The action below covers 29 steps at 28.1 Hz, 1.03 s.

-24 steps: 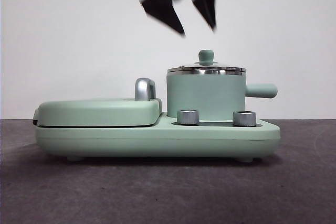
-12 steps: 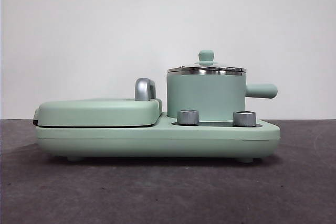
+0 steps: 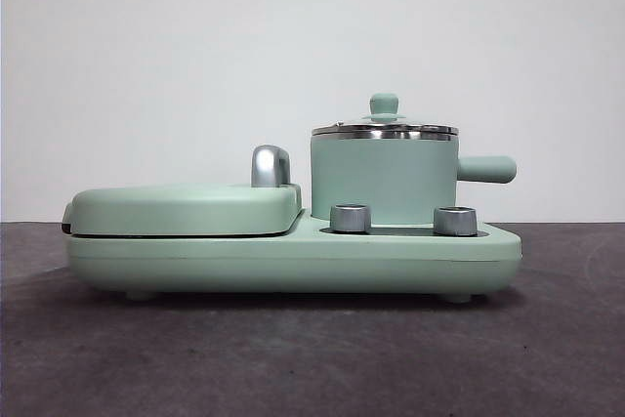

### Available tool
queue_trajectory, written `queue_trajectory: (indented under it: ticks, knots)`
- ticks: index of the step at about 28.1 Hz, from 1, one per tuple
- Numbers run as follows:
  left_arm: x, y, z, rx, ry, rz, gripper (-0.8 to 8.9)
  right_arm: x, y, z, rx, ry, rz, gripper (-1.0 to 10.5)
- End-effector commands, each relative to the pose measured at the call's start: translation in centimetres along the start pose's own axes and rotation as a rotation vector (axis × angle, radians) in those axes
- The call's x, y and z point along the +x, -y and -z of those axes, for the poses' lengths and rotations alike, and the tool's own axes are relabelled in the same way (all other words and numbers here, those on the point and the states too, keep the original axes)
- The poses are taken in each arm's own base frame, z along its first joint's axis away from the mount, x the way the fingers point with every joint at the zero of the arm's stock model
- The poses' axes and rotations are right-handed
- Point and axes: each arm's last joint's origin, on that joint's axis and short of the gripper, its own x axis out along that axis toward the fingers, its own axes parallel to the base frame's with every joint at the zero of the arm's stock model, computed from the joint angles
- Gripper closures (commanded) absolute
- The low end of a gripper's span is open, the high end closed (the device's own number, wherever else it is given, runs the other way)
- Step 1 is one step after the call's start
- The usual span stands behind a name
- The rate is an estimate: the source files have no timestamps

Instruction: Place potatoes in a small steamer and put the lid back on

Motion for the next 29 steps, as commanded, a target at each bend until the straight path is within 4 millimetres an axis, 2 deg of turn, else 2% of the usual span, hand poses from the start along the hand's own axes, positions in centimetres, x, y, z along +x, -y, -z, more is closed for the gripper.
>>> queue_trajectory:
  ticks: [1,4,8,9,11,12,13,14,29]
  knots:
    - [-1.3,-0.2,2.2,-0.027,0.125,0.026,4.1,0.0,-0.1,-0.2,0.007,0.007,-0.014,5.2]
    - [-1.7,-0.5,4.3,-0.032,0.166,0.032,4.1,0.0,-0.2,-0.2,0.008,0.001,-0.039,5.2]
    - [-1.8,-0.7,5.7,-0.034,0.18,0.034,4.12,0.0,-0.2,-0.2,0.008,0.0,-0.043,5.2]
    - [-1.8,-0.7,5.9,-0.036,0.183,0.035,4.44,0.0,-0.2,-0.2,0.008,-0.001,-0.044,5.3]
    - [-1.9,-0.7,6.0,-0.037,0.183,0.035,6.37,0.0,-0.3,-0.2,0.008,-0.006,-0.065,6.9]
    - [-1.9,-0.7,6.0,-0.037,0.184,0.035,7.93,0.0,-0.3,-0.2,0.007,-0.009,-0.074,8.5]
    - [-1.8,-0.7,5.9,-0.04,0.185,0.036,7.93,0.0,-0.3,-0.2,0.004,-0.01,-0.081,9.6]
    - [-1.8,-0.7,5.8,-0.039,0.186,0.036,8.02,0.0,-0.3,-0.2,0.002,-0.008,-0.081,9.2]
    - [-1.8,-0.7,5.8,-0.039,0.19,0.036,7.89,0.0,-0.3,-0.3,-0.005,0.004,-0.085,9.3]
